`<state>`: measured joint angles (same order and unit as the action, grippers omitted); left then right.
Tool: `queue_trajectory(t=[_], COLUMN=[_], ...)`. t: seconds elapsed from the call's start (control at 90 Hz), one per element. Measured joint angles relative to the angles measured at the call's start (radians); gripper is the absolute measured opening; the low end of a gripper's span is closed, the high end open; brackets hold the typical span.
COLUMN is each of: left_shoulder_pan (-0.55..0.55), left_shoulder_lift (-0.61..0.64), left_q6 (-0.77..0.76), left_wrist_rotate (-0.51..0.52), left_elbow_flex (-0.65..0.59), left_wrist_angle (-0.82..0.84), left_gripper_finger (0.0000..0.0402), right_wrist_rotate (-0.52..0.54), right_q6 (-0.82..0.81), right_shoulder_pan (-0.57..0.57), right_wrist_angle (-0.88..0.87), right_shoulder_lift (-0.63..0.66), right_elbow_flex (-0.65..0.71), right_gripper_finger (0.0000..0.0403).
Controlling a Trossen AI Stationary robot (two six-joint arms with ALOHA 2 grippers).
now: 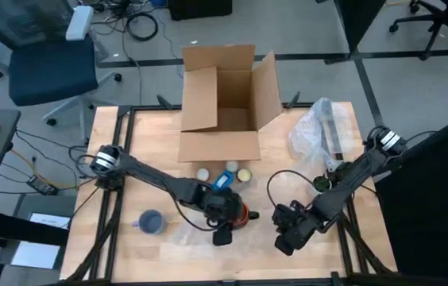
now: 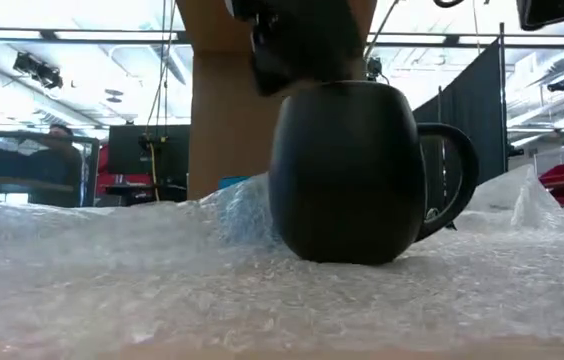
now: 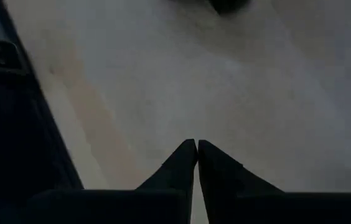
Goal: Wrap mug
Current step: Wrap the black mug with the bubble wrap
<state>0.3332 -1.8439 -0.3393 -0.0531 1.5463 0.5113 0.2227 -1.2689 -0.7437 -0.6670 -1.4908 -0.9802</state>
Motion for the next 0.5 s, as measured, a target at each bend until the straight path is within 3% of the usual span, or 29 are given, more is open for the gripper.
queue_trajectory(t=[0.122,0.233,0.389,0.5], left_shoulder_pan=[0.016,0.047,0.094,0.121], left_shoulder_lift=[0.087,0.145,0.159,0.153], left_q6=[0.032,0.054,0.016,-0.004], left_wrist_rotate=[0.014,0.113,0.263,0.294], left_elbow_flex=[0.0,0.0,0.0,-0.022], left_wrist_angle=[0.064,0.197,0.378,0.405], left_gripper_finger=[0.0142,0.0142,0.0142,0.0142], right_wrist_rotate=[0.017,0.021,0.024,0.001], right_q6=[-0.082,-0.126,-0.025,0.047], right_shoulder_pan=[0.015,0.078,0.217,0.319], right_wrist_angle=[-0.232,-0.41,-0.452,-0.459], right_shoulder_lift=[0.02,0.021,0.021,0.021], right_elbow_flex=[0.0,0.0,0.0,0.003], right_gripper_finger=[0.0,0.0,0.0,0.0])
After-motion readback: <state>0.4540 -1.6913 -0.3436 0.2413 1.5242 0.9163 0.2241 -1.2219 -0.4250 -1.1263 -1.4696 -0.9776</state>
